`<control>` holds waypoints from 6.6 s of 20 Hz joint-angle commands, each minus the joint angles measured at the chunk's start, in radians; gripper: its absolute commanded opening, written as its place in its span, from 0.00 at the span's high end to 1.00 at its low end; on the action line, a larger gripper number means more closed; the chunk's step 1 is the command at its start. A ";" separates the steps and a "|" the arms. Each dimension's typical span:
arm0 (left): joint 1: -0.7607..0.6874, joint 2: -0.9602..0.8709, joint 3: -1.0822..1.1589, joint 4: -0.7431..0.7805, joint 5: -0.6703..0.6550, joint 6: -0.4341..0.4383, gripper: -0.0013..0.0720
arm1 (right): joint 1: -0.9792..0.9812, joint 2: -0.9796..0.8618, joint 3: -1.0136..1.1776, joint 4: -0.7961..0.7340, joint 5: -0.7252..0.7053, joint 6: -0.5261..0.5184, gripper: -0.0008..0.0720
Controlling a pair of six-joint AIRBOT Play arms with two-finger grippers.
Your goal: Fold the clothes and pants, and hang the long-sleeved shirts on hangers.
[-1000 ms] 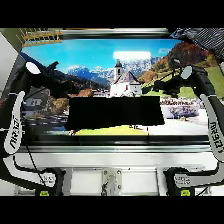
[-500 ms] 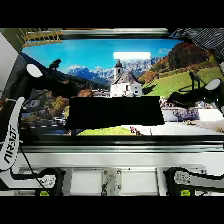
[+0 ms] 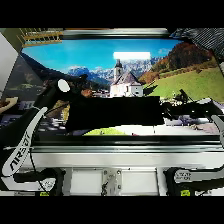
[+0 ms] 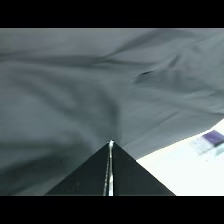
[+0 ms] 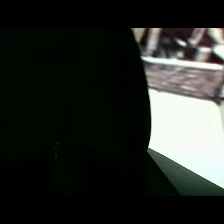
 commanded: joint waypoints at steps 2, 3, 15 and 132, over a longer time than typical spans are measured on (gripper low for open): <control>-0.070 -0.080 0.059 -0.071 0.047 -0.002 0.97 | 0.103 -0.032 -0.009 0.101 -0.114 -0.027 0.36; -0.087 -0.103 0.080 -0.071 0.051 -0.002 0.97 | 0.116 -0.031 -0.008 0.104 -0.134 -0.027 0.79; -0.253 -0.357 0.344 -0.072 0.096 -0.029 0.97 | 0.075 0.214 0.403 -0.551 0.305 0.285 0.97; 0.084 0.261 -0.196 0.010 0.038 0.018 0.97 | 0.404 0.647 -0.034 -0.185 -0.168 -0.001 0.25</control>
